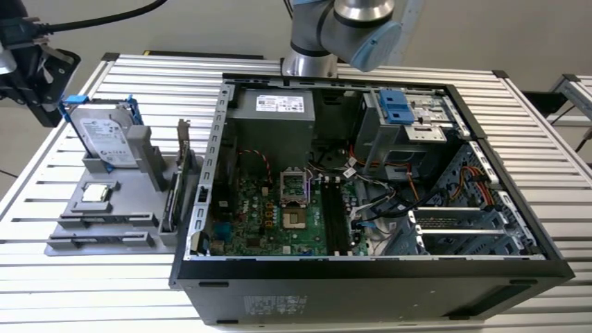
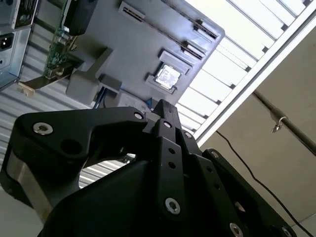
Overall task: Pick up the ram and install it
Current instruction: 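Reach for the ram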
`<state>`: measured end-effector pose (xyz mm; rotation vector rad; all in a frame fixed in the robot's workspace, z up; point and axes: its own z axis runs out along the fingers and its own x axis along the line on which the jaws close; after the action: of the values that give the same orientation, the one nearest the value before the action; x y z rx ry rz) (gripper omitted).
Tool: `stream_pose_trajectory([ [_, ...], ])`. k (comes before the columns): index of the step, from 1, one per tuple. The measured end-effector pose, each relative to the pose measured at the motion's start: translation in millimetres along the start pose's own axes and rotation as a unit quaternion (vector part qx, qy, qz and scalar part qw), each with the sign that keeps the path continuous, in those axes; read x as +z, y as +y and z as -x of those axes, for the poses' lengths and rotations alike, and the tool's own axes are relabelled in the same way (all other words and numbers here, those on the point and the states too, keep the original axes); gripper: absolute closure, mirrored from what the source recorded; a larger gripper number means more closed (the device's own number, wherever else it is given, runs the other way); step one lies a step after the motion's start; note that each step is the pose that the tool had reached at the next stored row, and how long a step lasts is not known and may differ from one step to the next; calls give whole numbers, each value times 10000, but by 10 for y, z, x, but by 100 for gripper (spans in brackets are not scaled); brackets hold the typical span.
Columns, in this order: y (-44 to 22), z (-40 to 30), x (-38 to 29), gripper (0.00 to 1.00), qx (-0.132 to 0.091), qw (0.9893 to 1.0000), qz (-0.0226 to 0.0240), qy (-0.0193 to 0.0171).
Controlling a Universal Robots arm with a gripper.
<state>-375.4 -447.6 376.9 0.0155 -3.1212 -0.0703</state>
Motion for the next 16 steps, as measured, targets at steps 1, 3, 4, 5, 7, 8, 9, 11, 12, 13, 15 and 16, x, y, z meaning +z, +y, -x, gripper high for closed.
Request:
stream_pose_trajectory([
  [1, -7, 0, 0, 100, -11, 10000, -1, -7],
  [3, -22, 0, 0, 100, -27, 10000, -6, -16],
  [4, -32, -1, -1, 100, -32, 10000, -8, -16],
  [5, -44, -1, -1, 100, -34, 10000, -8, -17],
  [7, -72, -1, -2, 100, -34, 10000, -9, -17],
  [8, -84, -1, -2, 100, -34, 10000, -8, -17],
  [9, -96, -1, -2, 100, -34, 10000, -9, -17],
  [11, -120, -1, -2, 100, -34, 10000, -9, -16],
  [12, -133, -1, -1, 100, -34, 10000, -9, -17],
  [13, -145, -1, 0, 100, -32, 10000, -9, -17],
  [15, -166, -2, 1, 100, -29, 10000, -11, -16],
  [16, -175, -2, 2, 100, -27, 10000, -12, -16],
])
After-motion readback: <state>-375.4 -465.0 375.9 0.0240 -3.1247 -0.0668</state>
